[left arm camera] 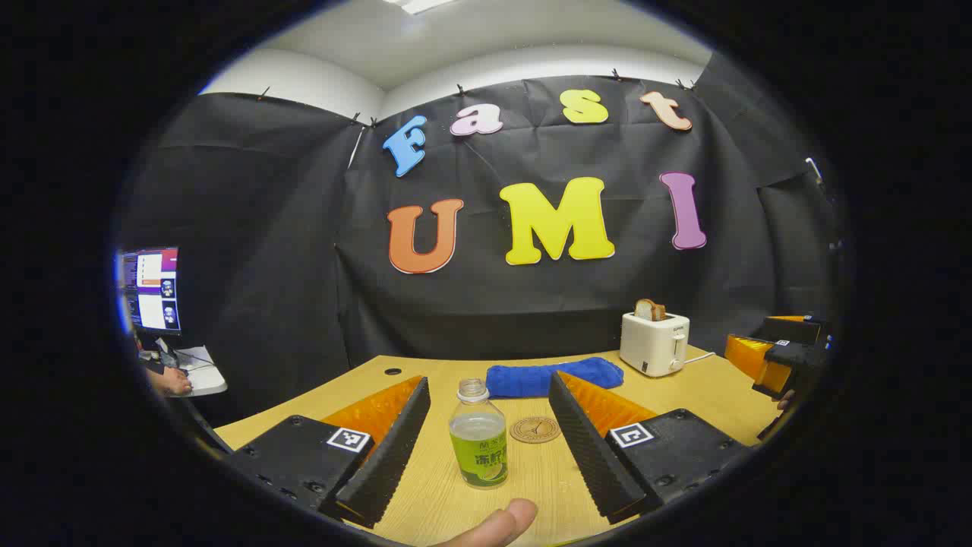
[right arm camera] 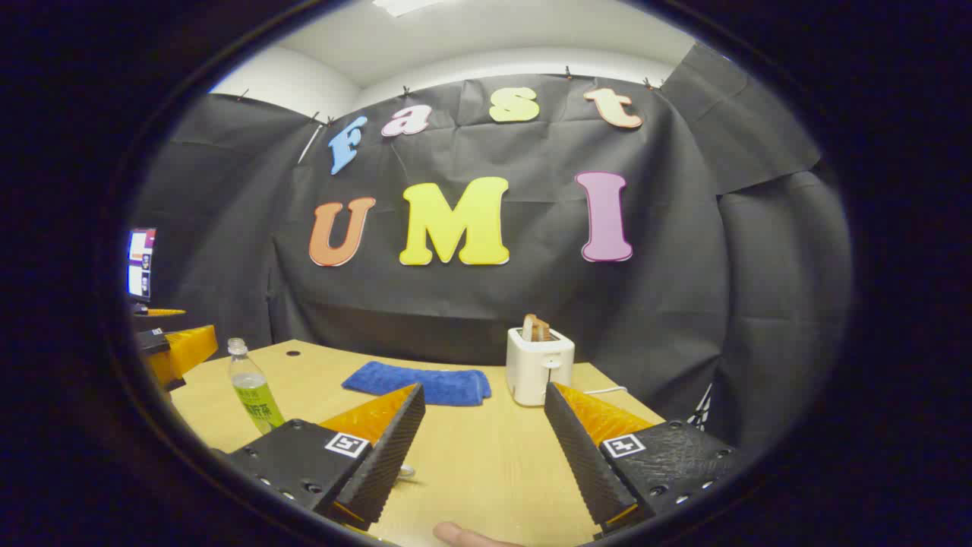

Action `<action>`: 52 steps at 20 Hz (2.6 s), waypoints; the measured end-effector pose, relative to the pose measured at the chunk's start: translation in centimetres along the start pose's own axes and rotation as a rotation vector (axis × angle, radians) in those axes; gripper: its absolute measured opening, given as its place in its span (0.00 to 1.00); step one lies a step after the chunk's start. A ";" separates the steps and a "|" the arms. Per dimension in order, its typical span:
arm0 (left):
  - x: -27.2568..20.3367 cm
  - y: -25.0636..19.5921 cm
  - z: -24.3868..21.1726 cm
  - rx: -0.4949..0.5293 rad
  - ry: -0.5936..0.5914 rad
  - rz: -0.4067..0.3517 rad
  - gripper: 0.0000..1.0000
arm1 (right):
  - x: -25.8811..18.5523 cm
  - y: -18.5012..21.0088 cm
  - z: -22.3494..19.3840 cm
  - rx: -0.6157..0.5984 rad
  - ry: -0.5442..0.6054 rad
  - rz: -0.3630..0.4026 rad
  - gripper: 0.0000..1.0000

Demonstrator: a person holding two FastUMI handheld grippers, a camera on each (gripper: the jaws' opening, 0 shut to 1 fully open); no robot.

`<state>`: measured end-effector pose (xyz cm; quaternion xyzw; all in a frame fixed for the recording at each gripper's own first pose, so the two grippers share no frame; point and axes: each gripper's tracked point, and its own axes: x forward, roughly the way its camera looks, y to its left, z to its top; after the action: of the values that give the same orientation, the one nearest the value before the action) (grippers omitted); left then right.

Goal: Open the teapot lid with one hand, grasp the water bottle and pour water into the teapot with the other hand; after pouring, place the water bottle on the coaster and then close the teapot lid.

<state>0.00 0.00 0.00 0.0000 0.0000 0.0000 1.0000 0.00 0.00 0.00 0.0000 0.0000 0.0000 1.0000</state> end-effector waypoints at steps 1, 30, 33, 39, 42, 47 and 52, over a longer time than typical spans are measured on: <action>0.2 0.5 -0.2 0.000 0.005 0.006 0.98 | 0.1 0.2 -0.1 -0.004 0.004 0.004 0.95; 2.8 2.5 -3.8 0.013 0.083 0.024 0.99 | 5.5 11.9 -12.1 -0.035 0.123 0.260 0.87; 3.0 2.3 -4.2 0.015 0.094 0.017 0.99 | 5.7 13.3 -13.4 -0.029 0.168 0.327 0.58; 3.2 2.1 -4.6 0.013 0.103 0.005 0.99 | 6.0 13.2 -13.6 -0.040 0.169 0.335 0.05; 3.3 1.8 -4.8 0.008 0.105 -0.025 0.99 | 6.4 13.2 -13.5 -0.016 0.193 0.337 0.05; 3.6 0.9 -5.7 -0.011 0.123 -0.134 0.99 | 6.5 13.4 -13.1 -0.021 0.183 0.341 0.00; 4.1 0.9 -6.4 -0.033 0.129 -0.176 0.99 | 5.9 12.8 -8.7 -0.015 0.088 0.344 0.00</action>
<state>4.10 0.86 -6.41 -0.0165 0.0641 -0.0879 0.9939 5.89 12.81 -8.73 -0.0072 0.0440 0.1711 0.9842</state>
